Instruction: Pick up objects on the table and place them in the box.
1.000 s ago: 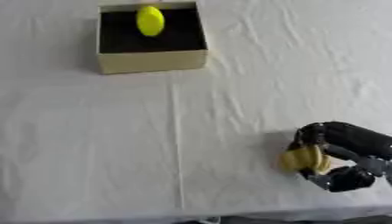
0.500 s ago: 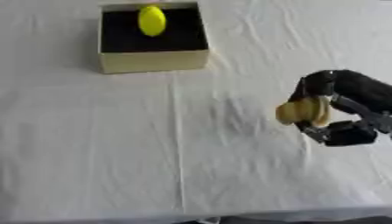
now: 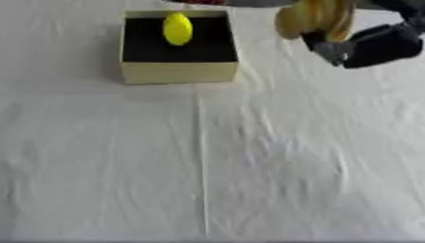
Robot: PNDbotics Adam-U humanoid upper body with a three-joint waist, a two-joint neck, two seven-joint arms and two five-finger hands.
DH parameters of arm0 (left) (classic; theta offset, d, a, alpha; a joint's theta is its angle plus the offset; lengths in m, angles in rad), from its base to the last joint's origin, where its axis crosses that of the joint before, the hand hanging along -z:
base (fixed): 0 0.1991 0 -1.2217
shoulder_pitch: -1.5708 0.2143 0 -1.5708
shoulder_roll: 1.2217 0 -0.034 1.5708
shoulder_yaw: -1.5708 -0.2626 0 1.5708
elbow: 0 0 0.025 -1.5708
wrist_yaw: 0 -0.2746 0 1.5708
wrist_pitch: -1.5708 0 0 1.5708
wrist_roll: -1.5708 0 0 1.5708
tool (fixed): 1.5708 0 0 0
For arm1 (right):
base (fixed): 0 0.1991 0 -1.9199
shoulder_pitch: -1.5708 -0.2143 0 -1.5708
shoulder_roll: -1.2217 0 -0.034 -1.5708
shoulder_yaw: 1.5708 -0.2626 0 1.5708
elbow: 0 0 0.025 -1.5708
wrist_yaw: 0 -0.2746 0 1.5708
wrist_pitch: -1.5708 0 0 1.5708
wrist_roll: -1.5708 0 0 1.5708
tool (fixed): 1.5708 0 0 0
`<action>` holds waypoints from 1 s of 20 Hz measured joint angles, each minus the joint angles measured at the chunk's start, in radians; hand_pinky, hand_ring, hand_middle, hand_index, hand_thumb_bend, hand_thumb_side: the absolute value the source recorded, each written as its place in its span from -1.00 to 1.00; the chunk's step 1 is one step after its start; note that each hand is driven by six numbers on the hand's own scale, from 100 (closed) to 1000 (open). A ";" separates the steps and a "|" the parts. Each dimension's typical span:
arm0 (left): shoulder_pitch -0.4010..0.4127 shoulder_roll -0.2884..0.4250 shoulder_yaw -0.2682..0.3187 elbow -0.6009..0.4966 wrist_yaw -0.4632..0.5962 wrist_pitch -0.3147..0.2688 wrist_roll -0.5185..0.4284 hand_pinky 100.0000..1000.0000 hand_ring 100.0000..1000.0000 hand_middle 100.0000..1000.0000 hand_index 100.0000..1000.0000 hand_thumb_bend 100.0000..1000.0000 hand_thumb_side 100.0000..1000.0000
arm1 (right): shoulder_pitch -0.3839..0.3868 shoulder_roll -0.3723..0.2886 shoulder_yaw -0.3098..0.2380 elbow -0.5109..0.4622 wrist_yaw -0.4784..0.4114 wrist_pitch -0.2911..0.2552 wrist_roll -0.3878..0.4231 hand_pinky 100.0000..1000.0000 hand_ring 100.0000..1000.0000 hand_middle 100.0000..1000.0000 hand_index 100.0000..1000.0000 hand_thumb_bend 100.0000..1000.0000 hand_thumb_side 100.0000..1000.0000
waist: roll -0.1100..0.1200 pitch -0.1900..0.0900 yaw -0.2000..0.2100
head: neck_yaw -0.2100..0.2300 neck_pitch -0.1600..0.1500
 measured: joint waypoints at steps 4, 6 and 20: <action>-0.009 -0.001 -0.006 0.000 0.008 0.000 -0.006 0.64 0.59 0.37 0.60 -0.92 0.38 | -0.168 0.163 0.040 0.202 0.042 0.031 0.050 0.55 0.08 0.09 0.17 -1.00 -1.00 | -0.006 0.017 0.023 | -0.020 -0.020; -0.017 -0.002 -0.011 0.000 0.013 0.000 -0.010 0.64 0.59 0.37 0.60 -0.92 0.38 | -0.219 0.243 0.051 0.332 0.077 0.017 0.057 0.56 0.08 0.09 0.18 -1.00 -1.00 | -0.008 0.025 0.036 | -0.031 -0.030; -0.066 -0.013 -0.023 0.000 0.032 -0.006 -0.028 0.64 0.59 0.37 0.60 -0.92 0.38 | -0.319 0.511 0.010 0.900 0.305 -0.202 0.027 0.60 0.13 0.14 0.23 -1.00 -1.00 | -0.024 0.059 0.095 | -0.075 -0.064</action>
